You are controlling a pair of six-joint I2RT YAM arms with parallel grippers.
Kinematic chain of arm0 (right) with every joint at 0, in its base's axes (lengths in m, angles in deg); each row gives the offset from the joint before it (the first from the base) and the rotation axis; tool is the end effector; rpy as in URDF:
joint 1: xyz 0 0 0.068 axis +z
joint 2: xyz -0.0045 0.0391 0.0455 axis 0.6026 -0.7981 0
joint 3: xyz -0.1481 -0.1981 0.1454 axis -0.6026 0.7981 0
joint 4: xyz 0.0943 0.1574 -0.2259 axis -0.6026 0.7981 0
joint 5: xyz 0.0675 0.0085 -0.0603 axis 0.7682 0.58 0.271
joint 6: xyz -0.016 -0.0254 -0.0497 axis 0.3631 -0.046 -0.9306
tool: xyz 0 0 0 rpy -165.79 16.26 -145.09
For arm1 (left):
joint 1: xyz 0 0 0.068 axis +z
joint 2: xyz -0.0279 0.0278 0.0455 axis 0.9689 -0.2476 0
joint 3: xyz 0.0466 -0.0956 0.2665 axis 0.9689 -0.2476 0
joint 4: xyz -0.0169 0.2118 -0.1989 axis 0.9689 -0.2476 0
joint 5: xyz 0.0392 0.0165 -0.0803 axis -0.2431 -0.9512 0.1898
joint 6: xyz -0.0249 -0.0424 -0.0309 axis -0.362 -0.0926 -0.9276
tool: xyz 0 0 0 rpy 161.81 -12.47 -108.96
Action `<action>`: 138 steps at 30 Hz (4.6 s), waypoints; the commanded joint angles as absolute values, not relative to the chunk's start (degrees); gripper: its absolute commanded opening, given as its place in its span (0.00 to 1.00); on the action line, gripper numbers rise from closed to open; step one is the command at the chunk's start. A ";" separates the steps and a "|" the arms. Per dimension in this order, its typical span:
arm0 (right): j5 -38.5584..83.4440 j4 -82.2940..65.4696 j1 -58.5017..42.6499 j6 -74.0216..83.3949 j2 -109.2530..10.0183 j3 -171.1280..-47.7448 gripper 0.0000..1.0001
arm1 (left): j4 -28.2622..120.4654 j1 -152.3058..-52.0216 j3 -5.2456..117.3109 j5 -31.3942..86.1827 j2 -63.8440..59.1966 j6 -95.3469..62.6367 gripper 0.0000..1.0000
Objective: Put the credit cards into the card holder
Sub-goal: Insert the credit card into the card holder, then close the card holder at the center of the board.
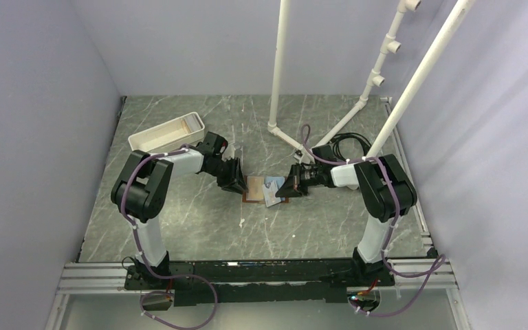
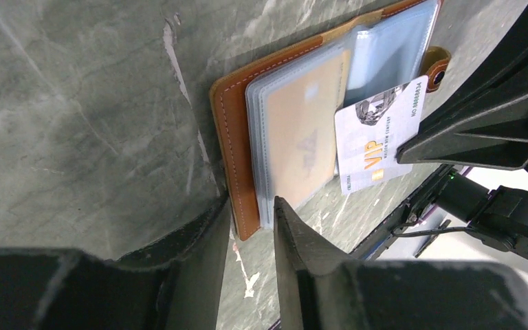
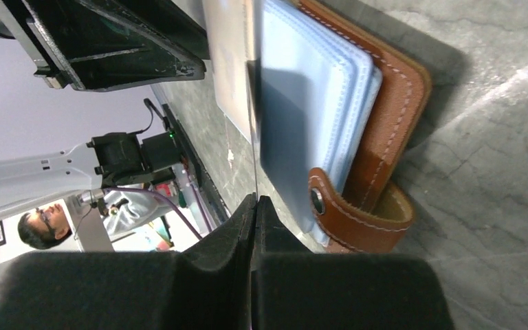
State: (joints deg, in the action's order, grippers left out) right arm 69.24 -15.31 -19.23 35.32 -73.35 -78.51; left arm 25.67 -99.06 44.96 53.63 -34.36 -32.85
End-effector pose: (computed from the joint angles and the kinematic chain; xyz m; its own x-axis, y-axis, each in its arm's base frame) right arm 0.3123 0.1359 0.0938 -0.9963 0.0512 -0.0696 -0.0372 0.4730 0.8803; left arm 0.3430 -0.1741 0.1229 -0.9906 0.0060 -0.1366 0.0946 0.7514 -0.6530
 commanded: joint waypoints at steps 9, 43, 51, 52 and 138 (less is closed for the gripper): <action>65.20 -19.20 -18.46 35.50 -76.09 -81.66 0.00 | 24.88 -99.83 45.56 51.66 -35.66 -31.33 0.34; 57.12 -15.33 -13.71 29.43 -76.56 -85.24 0.20 | 27.40 -98.38 43.53 54.01 -32.99 -33.94 0.47; 46.75 1.19 -13.13 20.44 -72.25 -90.71 0.35 | 29.96 -95.15 40.26 55.51 -31.92 -36.59 0.40; 46.24 1.36 -13.00 20.26 -72.04 -90.90 0.35 | 30.69 -94.81 39.88 55.42 -32.10 -37.64 0.38; 5.11 3.93 -12.65 28.26 -47.66 -73.30 0.39 | 72.52 -110.59 50.50 66.59 -45.52 -69.46 0.54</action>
State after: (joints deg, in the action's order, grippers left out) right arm 8.61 4.64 -12.04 25.84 -54.03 -76.24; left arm 71.88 -109.03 48.02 66.64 -44.02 -69.11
